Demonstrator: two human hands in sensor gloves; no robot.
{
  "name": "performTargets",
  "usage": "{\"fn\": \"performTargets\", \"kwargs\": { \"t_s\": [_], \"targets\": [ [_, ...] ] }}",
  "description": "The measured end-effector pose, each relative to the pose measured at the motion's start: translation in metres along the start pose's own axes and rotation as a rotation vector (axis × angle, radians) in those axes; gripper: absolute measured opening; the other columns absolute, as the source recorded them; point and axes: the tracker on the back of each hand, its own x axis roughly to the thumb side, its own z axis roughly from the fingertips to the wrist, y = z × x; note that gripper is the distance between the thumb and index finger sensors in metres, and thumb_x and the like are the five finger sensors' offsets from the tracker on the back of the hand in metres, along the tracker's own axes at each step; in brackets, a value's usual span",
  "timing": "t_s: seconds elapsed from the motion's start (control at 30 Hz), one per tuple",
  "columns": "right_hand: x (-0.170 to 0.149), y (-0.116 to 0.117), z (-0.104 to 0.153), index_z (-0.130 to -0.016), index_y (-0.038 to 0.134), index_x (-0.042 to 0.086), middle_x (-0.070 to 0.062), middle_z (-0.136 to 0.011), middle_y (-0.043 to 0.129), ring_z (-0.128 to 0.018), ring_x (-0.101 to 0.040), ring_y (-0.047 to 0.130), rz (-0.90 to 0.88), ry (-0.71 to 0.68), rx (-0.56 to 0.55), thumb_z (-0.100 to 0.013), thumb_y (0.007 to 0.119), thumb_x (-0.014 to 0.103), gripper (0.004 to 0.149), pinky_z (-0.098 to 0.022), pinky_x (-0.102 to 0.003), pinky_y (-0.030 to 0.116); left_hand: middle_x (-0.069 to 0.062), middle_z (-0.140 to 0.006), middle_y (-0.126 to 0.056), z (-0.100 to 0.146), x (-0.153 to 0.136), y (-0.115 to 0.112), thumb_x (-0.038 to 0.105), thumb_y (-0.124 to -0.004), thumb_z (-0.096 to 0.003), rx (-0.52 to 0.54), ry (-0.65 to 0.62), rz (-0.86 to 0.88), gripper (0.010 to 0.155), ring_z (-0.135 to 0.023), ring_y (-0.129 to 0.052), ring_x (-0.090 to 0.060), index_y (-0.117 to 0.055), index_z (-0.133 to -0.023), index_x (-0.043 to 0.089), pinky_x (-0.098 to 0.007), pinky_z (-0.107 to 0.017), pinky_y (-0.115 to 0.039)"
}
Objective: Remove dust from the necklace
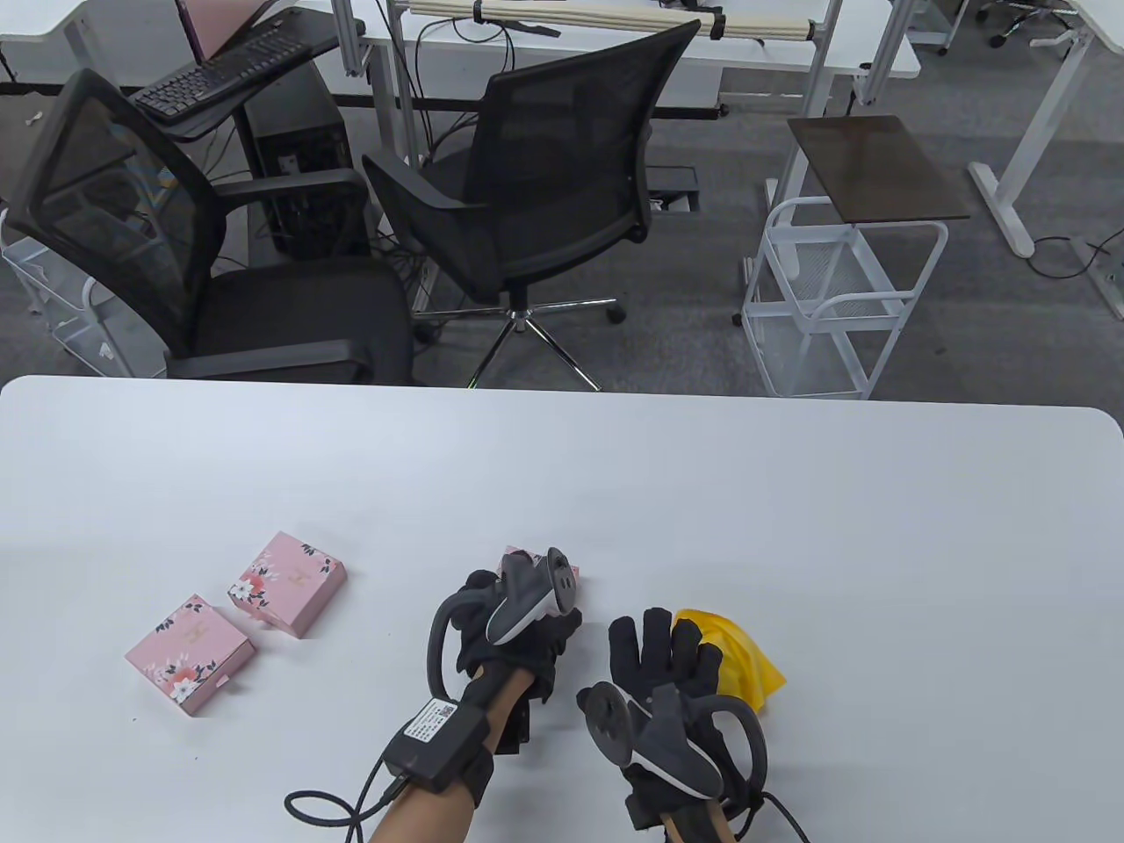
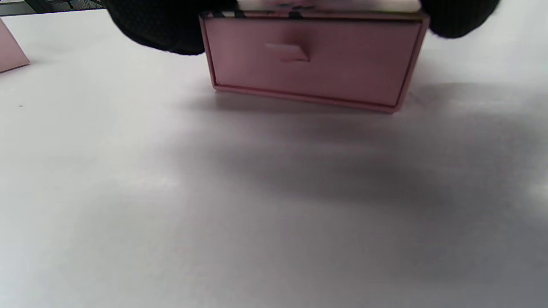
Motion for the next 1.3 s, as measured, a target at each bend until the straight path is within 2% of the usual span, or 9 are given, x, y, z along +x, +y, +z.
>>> {"fn": "performTargets", "kwargs": {
  "t_s": [0.13,0.23,0.27,0.4,0.57,0.7,0.9,1.13,1.3],
  "targets": [
    [0.0,0.0,0.0,-0.121,0.031,0.008,-0.036,-0.122,0.023,-0.104,-0.067,0.032,0.001,0.004,0.007,-0.065,0.059,0.056,0.079,-0.075,-0.075,0.032,-0.034,-0.117,-0.046,0.004,-0.014,-0.001,0.075,-0.05,-0.0588,-0.005,-0.033,0.061,0.085,-0.096,-0.061,-0.051,-0.019,-0.121,0.025,-0.06,-0.071,-0.062],
    [-0.001,0.001,-0.001,-0.12,0.03,0.007,-0.036,-0.121,0.027,-0.103,-0.065,0.038,-0.002,0.011,0.004,-0.065,0.059,0.056,0.079,-0.075,-0.074,0.033,-0.03,-0.12,-0.046,0.008,-0.03,-0.002,0.059,-0.045,-0.0643,0.071,-0.02,0.093,0.067,-0.099,-0.058,-0.051,-0.023,-0.121,0.03,-0.061,-0.073,-0.058],
    [-0.001,0.001,-0.001,-0.12,0.029,0.007,-0.036,-0.121,0.028,-0.103,-0.065,0.039,-0.01,0.014,-0.011,-0.065,0.059,0.056,0.079,-0.075,-0.073,0.036,-0.028,-0.12,-0.049,0.008,-0.037,-0.002,0.054,-0.047,-0.0652,0.122,-0.011,0.067,0.063,-0.1,-0.059,-0.05,-0.027,-0.121,0.032,-0.061,-0.073,-0.059],
    [0.001,0.004,-0.003,-0.118,0.04,0.006,-0.031,-0.116,0.049,-0.095,-0.055,0.065,-0.106,0.009,-0.06,-0.066,0.061,0.052,0.073,-0.072,-0.066,0.056,-0.015,-0.116,-0.063,0.004,-0.053,-0.008,0.045,-0.058,-0.0651,0.12,-0.116,0.126,0.056,-0.099,-0.069,-0.039,-0.038,-0.117,0.04,-0.055,-0.072,-0.065],
    [0.002,0.014,-0.018,-0.111,0.06,0.007,-0.022,-0.099,0.079,-0.074,-0.042,0.089,-0.336,0.045,0.027,-0.067,0.064,0.045,0.058,-0.061,-0.056,0.074,-0.004,-0.098,-0.089,0.002,-0.063,-0.008,0.047,-0.066,-0.0627,0.148,-0.12,0.228,0.056,-0.081,-0.089,-0.028,-0.048,-0.115,0.04,-0.046,-0.061,-0.078],
    [0.004,0.026,-0.034,-0.104,0.069,0.006,-0.019,-0.089,0.087,-0.063,-0.036,0.096,-0.492,0.097,0.13,-0.067,0.067,0.041,0.05,-0.054,-0.05,0.08,-0.002,-0.094,-0.092,0.0,-0.066,-0.008,0.05,-0.069,-0.0617,0.145,-0.12,0.247,0.056,-0.079,-0.091,-0.027,-0.05,-0.114,0.04,-0.045,-0.059,-0.079],
    [0.014,0.046,-0.068,-0.097,0.077,0.003,-0.017,-0.078,0.093,-0.051,-0.031,0.1,-0.835,0.289,0.269,-0.067,0.07,0.038,0.047,-0.045,-0.045,0.085,-0.001,-0.094,-0.092,0.002,-0.067,-0.005,0.05,-0.069,-0.0618,0.123,-0.118,0.257,0.056,-0.079,-0.09,-0.027,-0.049,-0.114,0.041,-0.045,-0.059,-0.078],
    [0.033,0.056,-0.09,-0.09,0.083,-0.002,-0.014,-0.069,0.097,-0.041,-0.025,0.103,-0.879,0.399,0.306,-0.066,0.073,0.043,0.052,-0.037,-0.04,0.088,-0.001,-0.096,-0.091,-0.001,-0.068,-0.003,0.049,-0.07,-0.0616,0.093,-0.116,0.273,0.057,-0.081,-0.089,-0.028,-0.049,-0.113,0.041,-0.046,-0.06,-0.077],
    [0.041,0.062,-0.093,-0.085,0.085,-0.004,-0.012,-0.066,0.098,-0.039,-0.024,0.103,-0.941,0.468,0.298,-0.067,0.075,0.036,0.045,-0.035,-0.039,0.088,-0.001,-0.096,-0.091,0.0,-0.067,-0.006,0.049,-0.067,-0.062,0.092,-0.117,0.257,0.056,-0.078,-0.09,-0.026,-0.047,-0.114,0.041,-0.045,-0.058,-0.078]
  ]
}}
